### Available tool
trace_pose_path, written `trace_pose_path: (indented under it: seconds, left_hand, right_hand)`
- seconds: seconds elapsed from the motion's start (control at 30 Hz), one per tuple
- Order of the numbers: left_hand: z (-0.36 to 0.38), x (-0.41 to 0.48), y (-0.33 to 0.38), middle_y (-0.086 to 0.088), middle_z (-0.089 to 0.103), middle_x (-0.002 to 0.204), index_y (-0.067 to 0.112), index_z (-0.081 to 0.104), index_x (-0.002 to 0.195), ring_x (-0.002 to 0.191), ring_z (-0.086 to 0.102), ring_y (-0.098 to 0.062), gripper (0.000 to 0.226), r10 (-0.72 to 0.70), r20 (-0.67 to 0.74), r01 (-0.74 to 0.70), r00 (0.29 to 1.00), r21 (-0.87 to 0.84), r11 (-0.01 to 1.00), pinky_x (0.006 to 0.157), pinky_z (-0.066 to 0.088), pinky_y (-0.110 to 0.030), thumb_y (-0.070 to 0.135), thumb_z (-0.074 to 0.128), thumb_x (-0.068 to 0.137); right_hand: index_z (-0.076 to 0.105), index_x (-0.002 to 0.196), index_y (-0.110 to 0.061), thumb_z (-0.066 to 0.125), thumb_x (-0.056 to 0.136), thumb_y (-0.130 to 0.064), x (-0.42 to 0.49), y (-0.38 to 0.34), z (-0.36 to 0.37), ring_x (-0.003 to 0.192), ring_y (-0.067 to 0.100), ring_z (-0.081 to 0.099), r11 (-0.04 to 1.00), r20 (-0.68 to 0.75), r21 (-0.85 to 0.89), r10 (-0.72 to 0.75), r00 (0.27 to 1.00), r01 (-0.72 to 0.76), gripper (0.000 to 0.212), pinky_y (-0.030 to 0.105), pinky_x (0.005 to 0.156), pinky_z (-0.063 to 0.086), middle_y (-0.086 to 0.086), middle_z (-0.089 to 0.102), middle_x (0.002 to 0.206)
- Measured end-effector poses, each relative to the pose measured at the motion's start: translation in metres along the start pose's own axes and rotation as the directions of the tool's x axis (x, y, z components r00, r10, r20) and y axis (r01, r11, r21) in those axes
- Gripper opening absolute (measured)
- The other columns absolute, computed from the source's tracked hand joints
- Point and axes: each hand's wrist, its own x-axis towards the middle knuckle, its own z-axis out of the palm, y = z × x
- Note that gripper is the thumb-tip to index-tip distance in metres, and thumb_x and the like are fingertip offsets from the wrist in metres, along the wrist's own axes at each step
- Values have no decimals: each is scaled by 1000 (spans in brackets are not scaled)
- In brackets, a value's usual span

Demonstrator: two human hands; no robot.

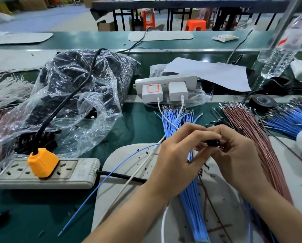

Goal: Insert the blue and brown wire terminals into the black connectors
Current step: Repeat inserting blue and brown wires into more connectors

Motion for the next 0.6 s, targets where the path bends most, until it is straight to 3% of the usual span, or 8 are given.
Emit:
trace_pose_path:
  seconds: [0.13, 0.37, 0.5, 0.6]
  left_hand:
    - [0, 0, -4, -9, 64, 97, 1, 69, 100, 89, 63, -16, 16, -21, -17, 20, 1000, -6, 1000, 80, 52, -28, 2, 68, 85]
    - [0, 0, 0, -8, 65, 96, 2, 70, 99, 84, 63, -15, 16, -2, -10, 1, 1000, -17, 1000, 81, 51, -21, 3, 69, 83]
    - [0, 0, -1, -6, 65, 96, 2, 67, 102, 89, 63, -14, 19, 7, -6, -7, 1000, 1, 1000, 82, 52, -27, 0, 69, 84]
    - [0, -1, -3, -6, 65, 96, 2, 66, 101, 92, 63, -19, 16, 22, -29, -21, 999, 29, 999, 80, 52, -34, 0, 67, 85]
  right_hand:
    - [64, 79, -6, 67, 78, 10, 1, 0, 2, 73, 7, 68, 997, -17, 82, -7, 1000, 8, 16, 12, 66, 50, -1, 70, 78]
    - [60, 75, -20, 67, 73, 17, 2, 1, 0, 69, -1, 64, 998, 11, -28, -53, 999, 53, 38, 6, 62, 45, -11, 66, 72]
    - [56, 72, -21, 71, 79, 3, 1, 3, 2, 60, -7, 57, 998, 17, 44, -48, 999, 47, 29, 3, 56, 41, -19, 61, 66]
    - [60, 83, -19, 68, 80, 5, 1, 2, 2, 65, 3, 61, 976, 53, 212, 41, 998, -52, 26, 13, 62, 49, -8, 65, 72]
